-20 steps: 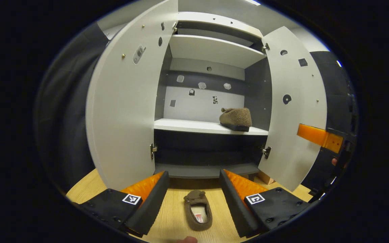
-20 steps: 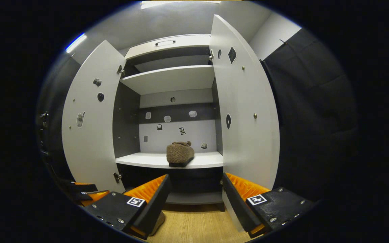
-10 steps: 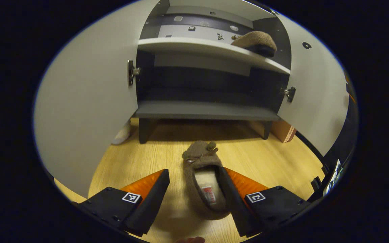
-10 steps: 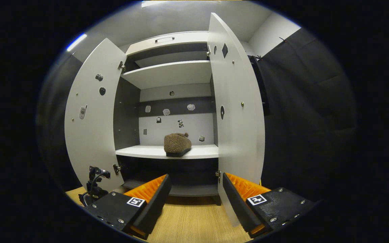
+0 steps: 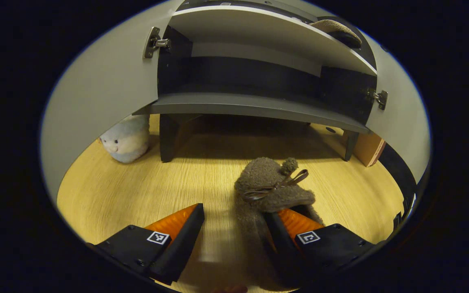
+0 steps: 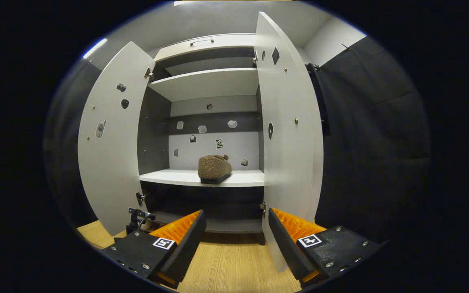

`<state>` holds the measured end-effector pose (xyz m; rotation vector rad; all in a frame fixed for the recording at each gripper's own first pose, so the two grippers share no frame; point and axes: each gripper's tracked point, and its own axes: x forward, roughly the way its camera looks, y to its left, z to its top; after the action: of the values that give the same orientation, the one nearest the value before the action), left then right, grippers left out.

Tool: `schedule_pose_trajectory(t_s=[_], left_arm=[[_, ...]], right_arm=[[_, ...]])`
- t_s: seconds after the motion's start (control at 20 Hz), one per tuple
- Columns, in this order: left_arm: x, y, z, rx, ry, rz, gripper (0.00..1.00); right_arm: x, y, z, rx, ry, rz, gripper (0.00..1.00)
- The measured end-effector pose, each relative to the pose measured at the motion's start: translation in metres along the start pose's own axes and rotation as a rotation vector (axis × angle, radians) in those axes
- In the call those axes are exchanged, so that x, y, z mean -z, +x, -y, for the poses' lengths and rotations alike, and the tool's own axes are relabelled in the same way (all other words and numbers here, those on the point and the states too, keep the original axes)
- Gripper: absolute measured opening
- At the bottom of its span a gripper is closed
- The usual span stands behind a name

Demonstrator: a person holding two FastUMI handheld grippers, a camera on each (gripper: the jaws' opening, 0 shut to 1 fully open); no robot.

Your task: Grab one shoe with the right hand and put it into the shoe cabinet, grab the other shoe with the left hand and put it into the shoe cabinet; then close the right door with the right hand and the left door with the left hand.

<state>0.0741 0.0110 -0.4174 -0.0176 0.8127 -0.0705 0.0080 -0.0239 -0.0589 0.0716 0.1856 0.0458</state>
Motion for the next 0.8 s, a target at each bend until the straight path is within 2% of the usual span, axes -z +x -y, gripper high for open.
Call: schedule_pose_trajectory(t_s=[0.2, 0.25, 0.3, 0.35, 0.4, 0.45, 0.5, 0.55, 0.6, 0.7, 0.8], left_arm=[[-0.006, 0.004, -0.003, -0.006, -0.016, 0.036, 0.98], [-0.007, 0.003, 0.001, 0.006, -0.026, 0.04, 0.93], [-0.008, 0.004, 0.005, 0.015, -0.034, 0.048, 0.85], [-0.009, 0.003, 0.009, 0.022, -0.035, 0.053, 0.65], [-0.01, 0.003, 0.012, 0.015, -0.028, 0.056, 0.53], [-0.01, 0.002, 0.013, 0.009, -0.013, 0.058, 0.33], [-0.011, 0.001, 0.007, -0.023, -0.001, 0.06, 0.3], [-0.014, -0.001, 0.007, -0.031, -0.007, 0.067, 0.16], [-0.017, -0.009, 0.008, -0.032, -0.02, 0.081, 0.12], [-0.025, -0.038, 0.012, -0.043, -0.013, 0.109, 0.12], [-0.04, -0.077, 0.012, -0.083, 0.04, 0.156, 0.12]], right_arm=[[0.0, 0.003, -0.002, -0.01, 0.002, -0.007, 0.94], [0.001, 0.004, -0.003, -0.013, 0.006, -0.01, 0.94], [0.002, 0.005, -0.004, -0.015, 0.005, -0.012, 0.94], [0.003, 0.005, -0.004, -0.017, 0.002, -0.014, 0.94], [0.004, 0.005, -0.005, -0.02, 0.0, -0.016, 0.94], [0.004, 0.005, -0.006, -0.024, 0.0, -0.017, 0.94], [0.005, 0.007, -0.007, -0.028, 0.0, -0.017, 0.94], [0.006, 0.006, -0.009, -0.033, 0.0, -0.017, 0.94], [0.006, 0.005, -0.009, -0.037, 0.0, -0.016, 0.94], [0.006, 0.005, -0.013, -0.046, 0.0, -0.014, 0.94], [0.008, 0.005, -0.016, -0.056, 0.002, -0.013, 0.94]])
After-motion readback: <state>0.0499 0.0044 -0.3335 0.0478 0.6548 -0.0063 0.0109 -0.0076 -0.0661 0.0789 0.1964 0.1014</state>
